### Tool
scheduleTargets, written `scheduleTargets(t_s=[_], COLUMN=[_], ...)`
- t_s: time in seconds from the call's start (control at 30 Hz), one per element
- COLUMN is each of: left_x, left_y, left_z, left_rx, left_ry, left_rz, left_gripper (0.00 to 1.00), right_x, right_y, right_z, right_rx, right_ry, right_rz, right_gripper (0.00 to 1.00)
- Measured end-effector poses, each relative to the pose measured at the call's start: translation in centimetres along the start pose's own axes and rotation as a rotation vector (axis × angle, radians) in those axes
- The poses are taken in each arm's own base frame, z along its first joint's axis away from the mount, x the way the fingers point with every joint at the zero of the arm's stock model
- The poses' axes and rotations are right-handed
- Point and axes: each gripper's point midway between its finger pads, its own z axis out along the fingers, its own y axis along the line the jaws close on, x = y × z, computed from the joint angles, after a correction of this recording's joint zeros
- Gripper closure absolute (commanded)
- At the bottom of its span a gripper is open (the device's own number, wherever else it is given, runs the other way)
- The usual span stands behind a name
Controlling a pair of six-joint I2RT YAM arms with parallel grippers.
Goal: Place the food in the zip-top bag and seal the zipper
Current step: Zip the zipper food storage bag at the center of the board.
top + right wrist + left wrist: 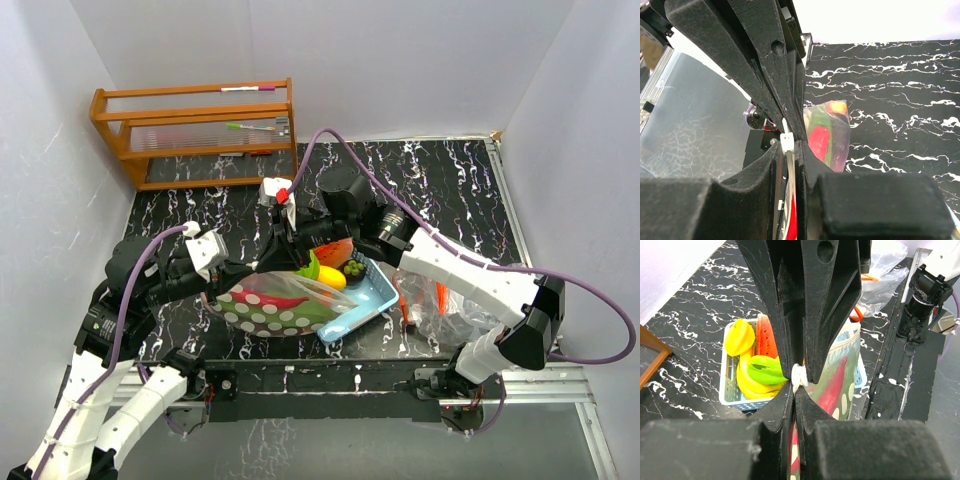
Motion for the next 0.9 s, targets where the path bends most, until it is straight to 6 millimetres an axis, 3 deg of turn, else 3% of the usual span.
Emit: scheduleTargets(t_s=[0.13, 0.9], left_x=[0.1, 1.1], left_y=[0.0, 0.2], left_z=[0.0, -0.2], left_rx=[-0.003, -0.021], left_ry=[0.002, 0.042], left_rz=[-0.002, -0.03], left_gripper=[1.0, 1.0], right_x=[0.1, 2.8], right_y=[0.0, -0.8], right_z=[0.1, -0.4], right_rx=[-0.001, 0.082], right_ry=[-0.001, 0.026], right_rz=[0.001, 0.044], right_gripper=[0.92, 0.92])
